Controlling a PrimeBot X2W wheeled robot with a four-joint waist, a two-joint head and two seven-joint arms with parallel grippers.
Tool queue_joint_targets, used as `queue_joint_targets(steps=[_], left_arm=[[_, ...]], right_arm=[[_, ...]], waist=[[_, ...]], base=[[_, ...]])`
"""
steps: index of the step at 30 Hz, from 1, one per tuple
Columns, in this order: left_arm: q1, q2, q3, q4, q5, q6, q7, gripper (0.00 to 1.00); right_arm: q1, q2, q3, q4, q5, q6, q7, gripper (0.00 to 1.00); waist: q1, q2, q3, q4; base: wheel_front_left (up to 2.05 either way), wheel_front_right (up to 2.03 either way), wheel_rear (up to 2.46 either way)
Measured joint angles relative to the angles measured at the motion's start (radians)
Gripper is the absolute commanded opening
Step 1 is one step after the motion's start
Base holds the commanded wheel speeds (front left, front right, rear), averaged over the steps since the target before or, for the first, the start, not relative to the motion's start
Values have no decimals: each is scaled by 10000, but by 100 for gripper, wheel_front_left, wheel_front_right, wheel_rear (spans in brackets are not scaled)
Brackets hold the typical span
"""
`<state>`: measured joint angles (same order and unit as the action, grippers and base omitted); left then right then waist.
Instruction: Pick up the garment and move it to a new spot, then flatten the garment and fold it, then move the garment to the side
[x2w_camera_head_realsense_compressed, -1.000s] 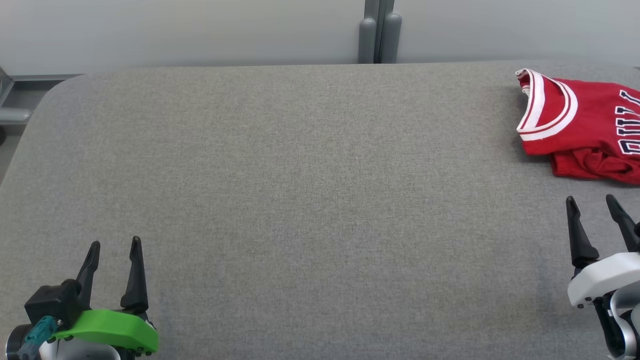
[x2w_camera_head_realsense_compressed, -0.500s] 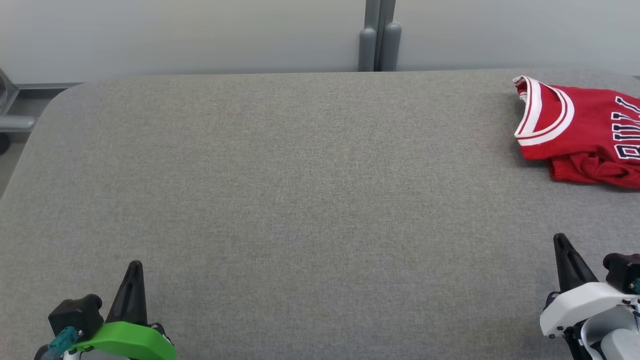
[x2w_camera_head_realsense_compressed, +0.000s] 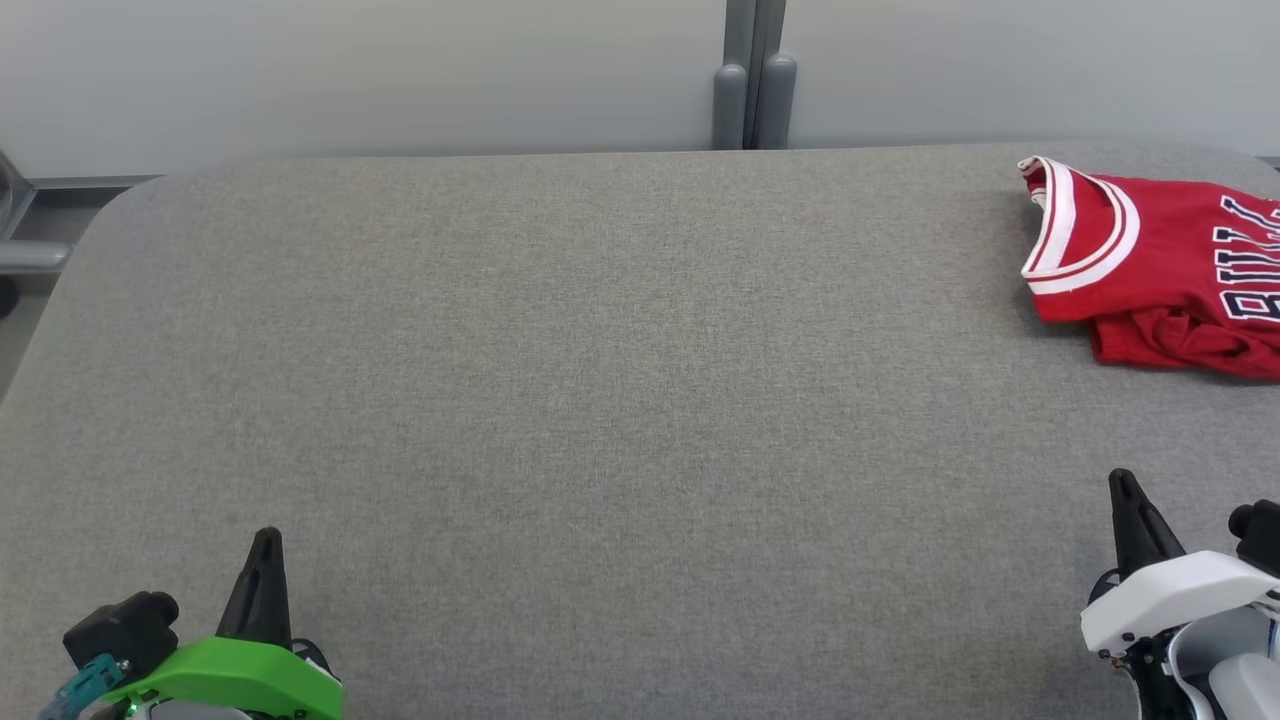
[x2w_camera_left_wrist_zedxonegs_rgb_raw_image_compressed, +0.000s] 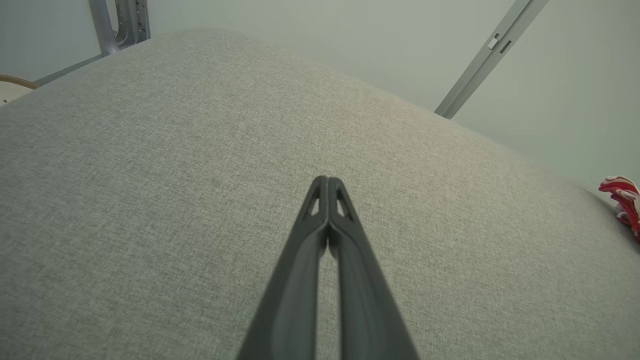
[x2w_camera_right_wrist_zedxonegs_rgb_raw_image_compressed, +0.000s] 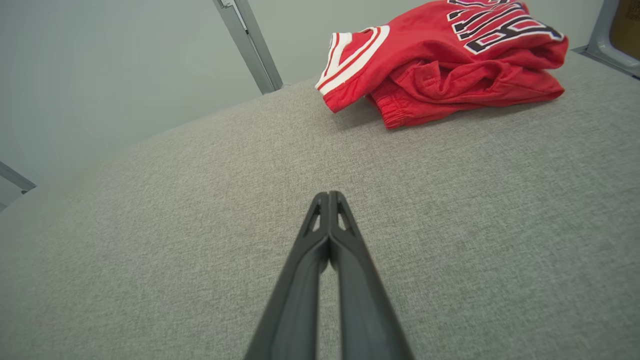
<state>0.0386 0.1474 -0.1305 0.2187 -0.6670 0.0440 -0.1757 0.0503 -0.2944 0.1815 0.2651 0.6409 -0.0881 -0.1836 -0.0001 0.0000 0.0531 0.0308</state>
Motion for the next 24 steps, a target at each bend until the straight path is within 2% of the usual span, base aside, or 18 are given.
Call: queue_joint_targets(steps=[24], left_arm=[[-198,-311,612,52,-2608,-403,811,0]], right_arm=[[-230,759,-848,-56,2763,510,838,0]], waist=[[0,0,-149,-87]], base=[[0,0,0]])
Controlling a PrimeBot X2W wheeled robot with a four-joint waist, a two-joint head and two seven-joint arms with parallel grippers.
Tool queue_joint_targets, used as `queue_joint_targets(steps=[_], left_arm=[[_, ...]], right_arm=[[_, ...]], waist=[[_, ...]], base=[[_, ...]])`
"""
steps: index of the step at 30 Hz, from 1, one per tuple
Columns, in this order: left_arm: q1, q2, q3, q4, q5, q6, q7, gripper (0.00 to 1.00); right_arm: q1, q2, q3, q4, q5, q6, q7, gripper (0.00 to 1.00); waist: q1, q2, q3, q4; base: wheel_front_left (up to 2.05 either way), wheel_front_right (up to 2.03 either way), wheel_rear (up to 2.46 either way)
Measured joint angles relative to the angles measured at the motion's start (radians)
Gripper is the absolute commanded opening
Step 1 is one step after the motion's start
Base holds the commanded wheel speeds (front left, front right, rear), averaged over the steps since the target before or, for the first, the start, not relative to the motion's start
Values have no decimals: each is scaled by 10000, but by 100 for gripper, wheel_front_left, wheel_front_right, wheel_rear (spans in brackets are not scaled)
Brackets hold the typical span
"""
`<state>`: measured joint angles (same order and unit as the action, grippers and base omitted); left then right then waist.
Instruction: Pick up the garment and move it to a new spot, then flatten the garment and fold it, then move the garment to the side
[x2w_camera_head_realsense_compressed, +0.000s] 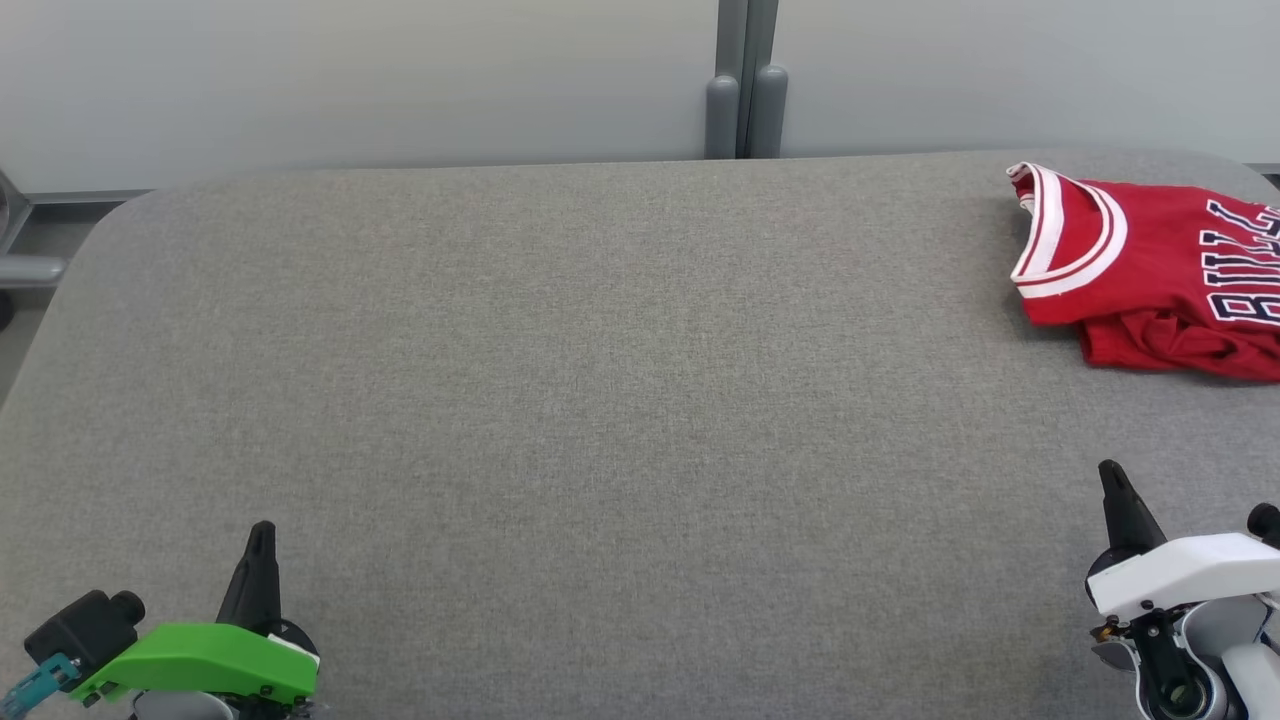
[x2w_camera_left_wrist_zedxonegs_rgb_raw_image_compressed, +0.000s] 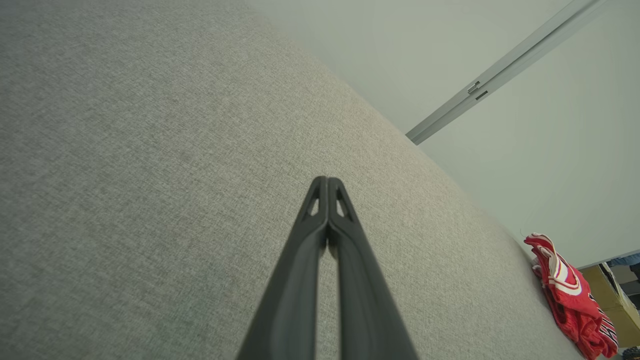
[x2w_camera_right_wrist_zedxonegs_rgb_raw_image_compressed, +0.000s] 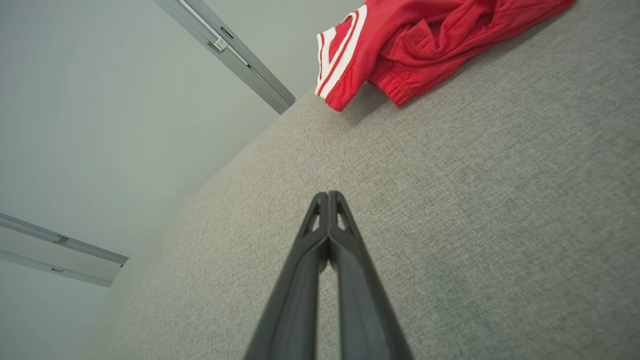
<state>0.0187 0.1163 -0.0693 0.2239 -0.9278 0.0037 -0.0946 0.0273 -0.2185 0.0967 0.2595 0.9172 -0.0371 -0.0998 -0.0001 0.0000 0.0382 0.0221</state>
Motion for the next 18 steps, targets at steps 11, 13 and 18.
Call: queue_joint_targets(steps=[11,13,18], left_arm=[[-44,-100,263,56,-1223,-144,384,0],[-58,-107,322,73,-1402,-215,426,0],[-201,-171,401,117,-1962,-270,604,0]], right_arm=[[-149,320,-412,-12,1241,199,366,0],[-200,339,-512,-19,1440,282,441,0],[-208,485,-675,-31,2017,382,581,0]], waist=[[0,0,-68,-39],[0,0,-81,-47],[1,0,-112,-66]], base=[[0,0,0],[0,0,0],[0,0,0]])
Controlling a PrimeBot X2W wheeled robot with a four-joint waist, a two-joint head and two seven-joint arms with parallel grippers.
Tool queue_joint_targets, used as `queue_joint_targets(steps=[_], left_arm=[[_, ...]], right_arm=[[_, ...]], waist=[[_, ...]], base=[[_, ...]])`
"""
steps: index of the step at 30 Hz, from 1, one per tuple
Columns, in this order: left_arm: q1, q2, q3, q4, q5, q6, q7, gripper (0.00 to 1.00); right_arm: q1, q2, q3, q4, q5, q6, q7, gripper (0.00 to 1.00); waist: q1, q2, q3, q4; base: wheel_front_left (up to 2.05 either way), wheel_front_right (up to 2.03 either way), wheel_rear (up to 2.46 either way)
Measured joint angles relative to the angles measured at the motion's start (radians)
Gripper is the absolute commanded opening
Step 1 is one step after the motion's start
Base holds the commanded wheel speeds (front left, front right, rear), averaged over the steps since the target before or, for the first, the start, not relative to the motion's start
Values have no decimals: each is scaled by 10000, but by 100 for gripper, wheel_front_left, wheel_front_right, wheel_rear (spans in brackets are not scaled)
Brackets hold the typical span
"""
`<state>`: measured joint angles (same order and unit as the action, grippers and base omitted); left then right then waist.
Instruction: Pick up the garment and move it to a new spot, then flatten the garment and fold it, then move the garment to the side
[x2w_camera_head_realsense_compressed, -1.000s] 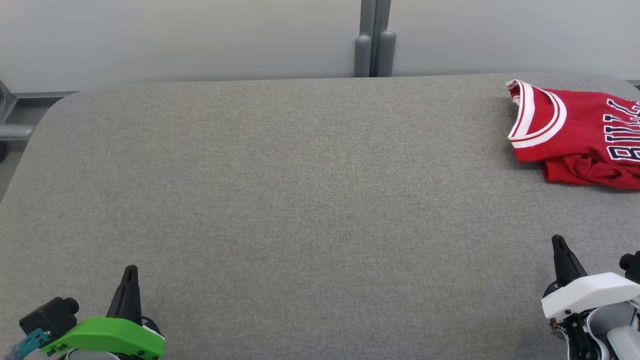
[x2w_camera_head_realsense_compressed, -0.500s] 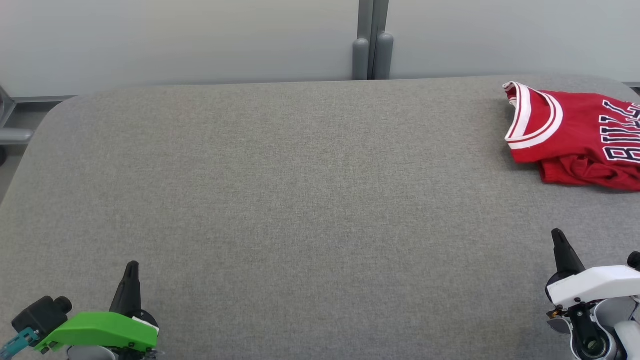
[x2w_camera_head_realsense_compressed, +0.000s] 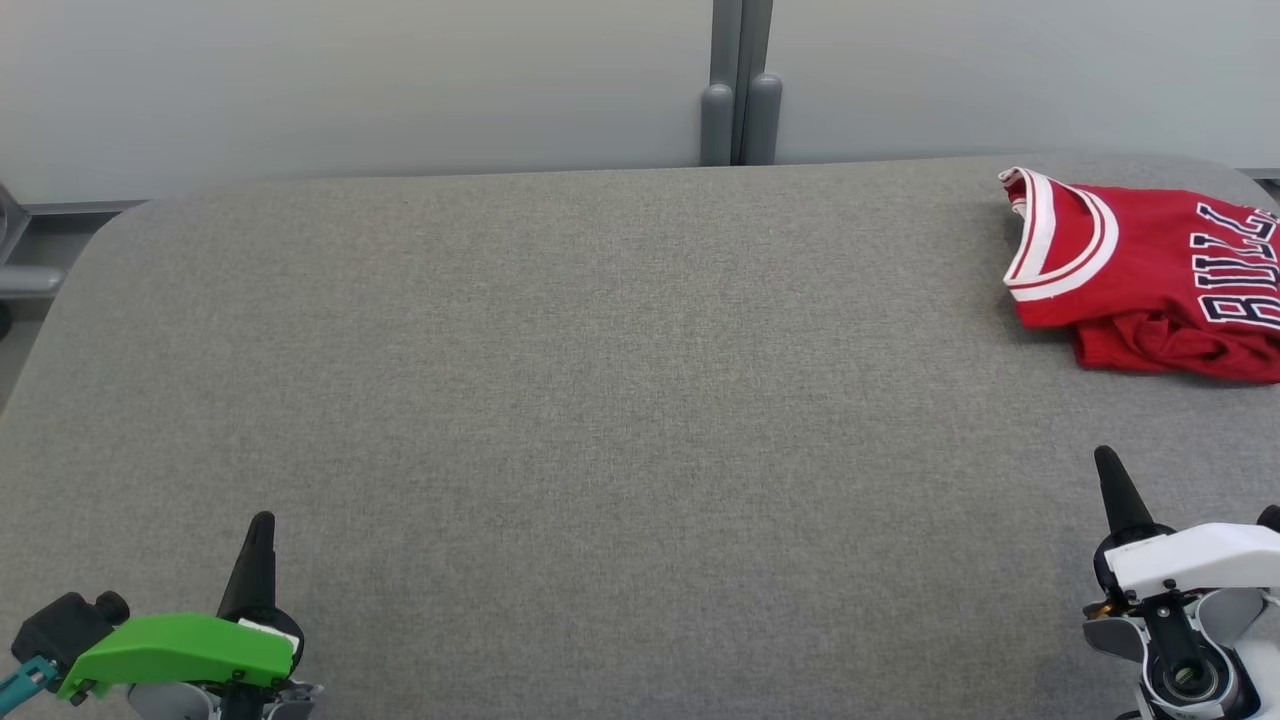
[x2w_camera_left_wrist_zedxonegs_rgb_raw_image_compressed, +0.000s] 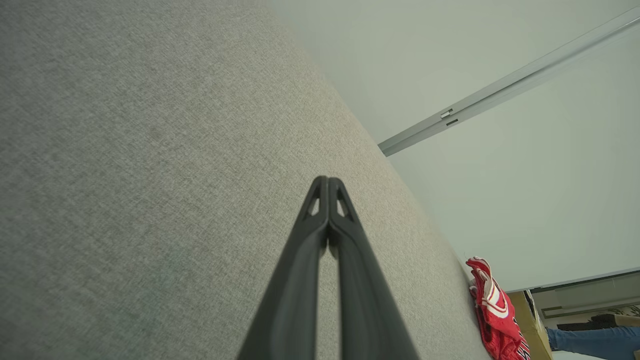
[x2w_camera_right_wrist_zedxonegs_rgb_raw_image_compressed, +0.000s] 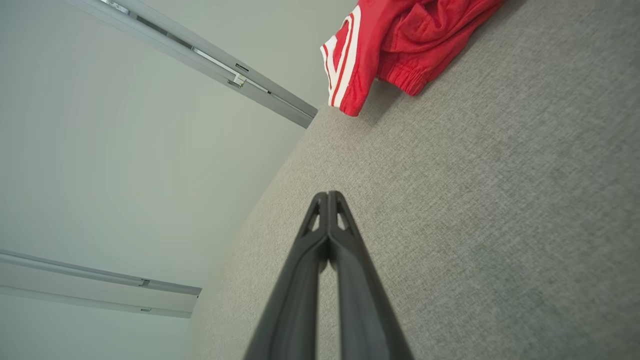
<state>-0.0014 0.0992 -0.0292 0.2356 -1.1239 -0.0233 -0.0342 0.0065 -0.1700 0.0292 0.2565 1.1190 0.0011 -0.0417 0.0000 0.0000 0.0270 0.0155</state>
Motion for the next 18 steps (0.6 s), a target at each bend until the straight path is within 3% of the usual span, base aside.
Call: queue_joint_targets(steps=[18], left_arm=[[-241,-245,451,82,-1962,-311,614,0]], right_arm=[[-244,516,-660,-19,2010,370,616,0]], waist=[[0,0,-113,-66]], base=[[0,0,0]])
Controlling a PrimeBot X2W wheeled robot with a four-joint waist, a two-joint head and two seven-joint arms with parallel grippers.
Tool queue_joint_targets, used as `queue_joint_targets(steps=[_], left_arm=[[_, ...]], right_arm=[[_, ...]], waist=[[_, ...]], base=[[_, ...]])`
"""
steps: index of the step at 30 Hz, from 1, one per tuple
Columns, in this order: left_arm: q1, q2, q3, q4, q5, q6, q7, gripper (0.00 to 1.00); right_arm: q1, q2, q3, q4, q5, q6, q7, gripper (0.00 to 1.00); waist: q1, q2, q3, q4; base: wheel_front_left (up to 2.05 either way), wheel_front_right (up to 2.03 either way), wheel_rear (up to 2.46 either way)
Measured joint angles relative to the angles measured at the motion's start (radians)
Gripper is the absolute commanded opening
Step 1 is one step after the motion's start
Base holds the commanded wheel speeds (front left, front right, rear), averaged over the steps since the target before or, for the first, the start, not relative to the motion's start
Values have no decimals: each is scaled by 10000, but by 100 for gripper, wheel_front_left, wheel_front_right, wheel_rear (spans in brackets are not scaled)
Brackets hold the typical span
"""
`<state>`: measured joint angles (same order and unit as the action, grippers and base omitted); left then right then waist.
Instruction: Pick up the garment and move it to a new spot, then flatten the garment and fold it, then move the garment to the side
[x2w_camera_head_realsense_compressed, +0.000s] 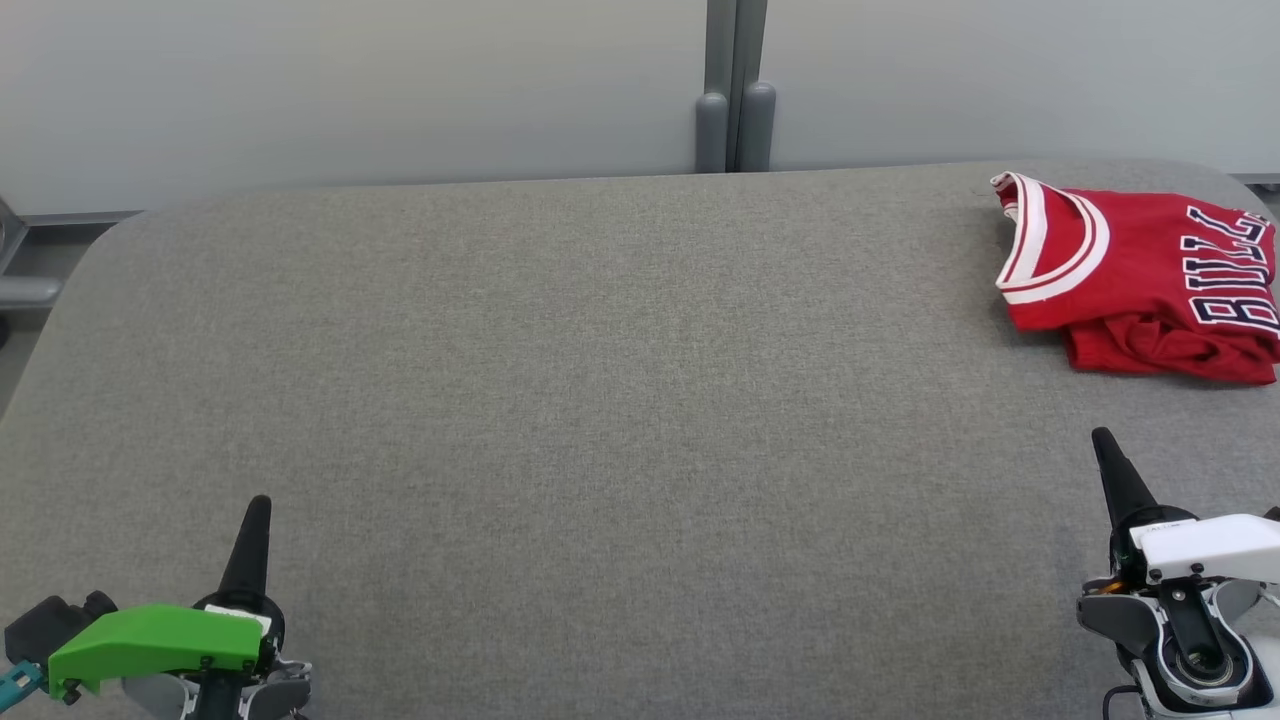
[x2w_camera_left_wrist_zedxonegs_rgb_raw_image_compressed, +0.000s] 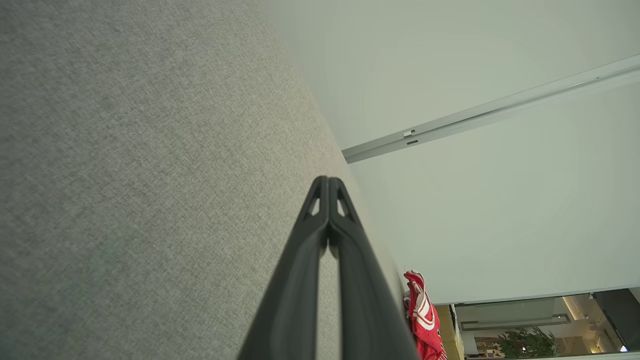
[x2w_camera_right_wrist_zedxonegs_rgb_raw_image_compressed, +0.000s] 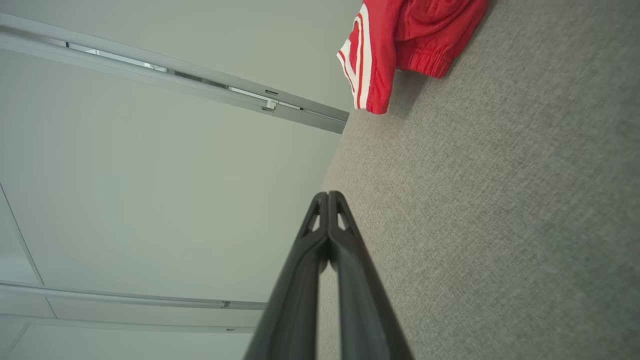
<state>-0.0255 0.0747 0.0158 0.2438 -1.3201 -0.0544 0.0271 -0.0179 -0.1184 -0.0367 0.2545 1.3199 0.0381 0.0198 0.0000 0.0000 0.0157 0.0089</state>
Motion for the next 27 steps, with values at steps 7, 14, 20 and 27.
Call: queue_joint_targets(steps=[7,14,20,27], left_arm=[[-32,-86,176,15,-742,-171,247,0],[-153,-240,307,33,-1415,-267,431,0],[-212,-278,502,48,-2265,-407,652,0],[-287,-330,616,61,-2815,-500,825,0]], right_arm=[[-149,255,-249,-2,821,146,259,0],[-187,378,-502,-10,1498,261,445,0],[-283,602,-736,-12,2266,453,667,0],[-370,784,-911,-23,2828,573,813,0]], waist=[[0,0,-44,-25],[0,0,-81,-47],[0,0,-125,-72],[0,0,-154,-89]], base=[[0,0,0],[0,0,0],[0,0,0],[0,0,0]])
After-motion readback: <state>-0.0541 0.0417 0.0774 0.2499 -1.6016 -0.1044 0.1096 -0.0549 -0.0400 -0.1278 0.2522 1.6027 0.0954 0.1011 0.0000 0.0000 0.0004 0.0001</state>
